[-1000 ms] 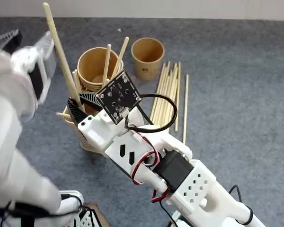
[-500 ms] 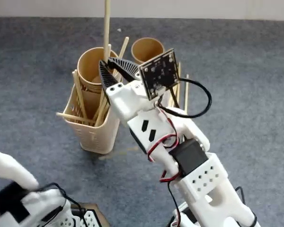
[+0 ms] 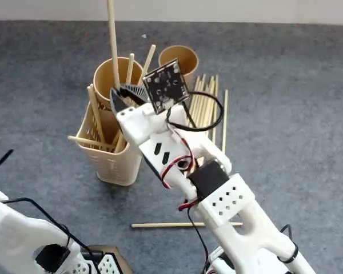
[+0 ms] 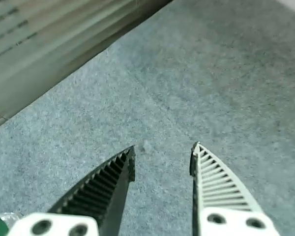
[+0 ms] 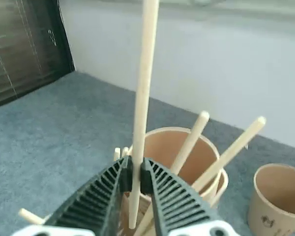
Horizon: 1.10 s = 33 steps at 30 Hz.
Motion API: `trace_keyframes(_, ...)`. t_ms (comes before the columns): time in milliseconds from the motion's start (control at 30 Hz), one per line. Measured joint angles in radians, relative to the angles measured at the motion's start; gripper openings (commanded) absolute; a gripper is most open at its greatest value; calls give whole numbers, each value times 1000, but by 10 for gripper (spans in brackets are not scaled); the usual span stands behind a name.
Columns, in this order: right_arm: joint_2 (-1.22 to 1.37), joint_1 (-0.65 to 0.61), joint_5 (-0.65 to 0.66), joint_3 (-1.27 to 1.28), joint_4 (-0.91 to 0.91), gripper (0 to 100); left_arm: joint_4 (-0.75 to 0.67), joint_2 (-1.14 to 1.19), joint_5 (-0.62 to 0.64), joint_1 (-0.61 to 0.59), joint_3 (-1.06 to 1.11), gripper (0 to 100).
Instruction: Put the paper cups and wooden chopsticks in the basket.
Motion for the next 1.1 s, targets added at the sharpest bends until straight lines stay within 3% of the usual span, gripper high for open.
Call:
trace_keyframes(300, -38, -38, -2, 212, 0, 144, -9, 46, -26, -9, 0, 211)
trace_keyframes(567, -60, -40, -3, 166, 44, 146, -9, 46, -41, -6, 3, 211)
trace_keyframes(700, -100, -37, 55, -69, 284, 146, -9, 46, -44, -9, 3, 211)
trace_keyframes(933, -120, -32, 77, -641, 957, 146, -9, 46, -66, 3, 12, 211)
trace_keyframes(1100, -124, 130, 95, -671, 1320, 146, -9, 48, -98, 43, 71, 211)
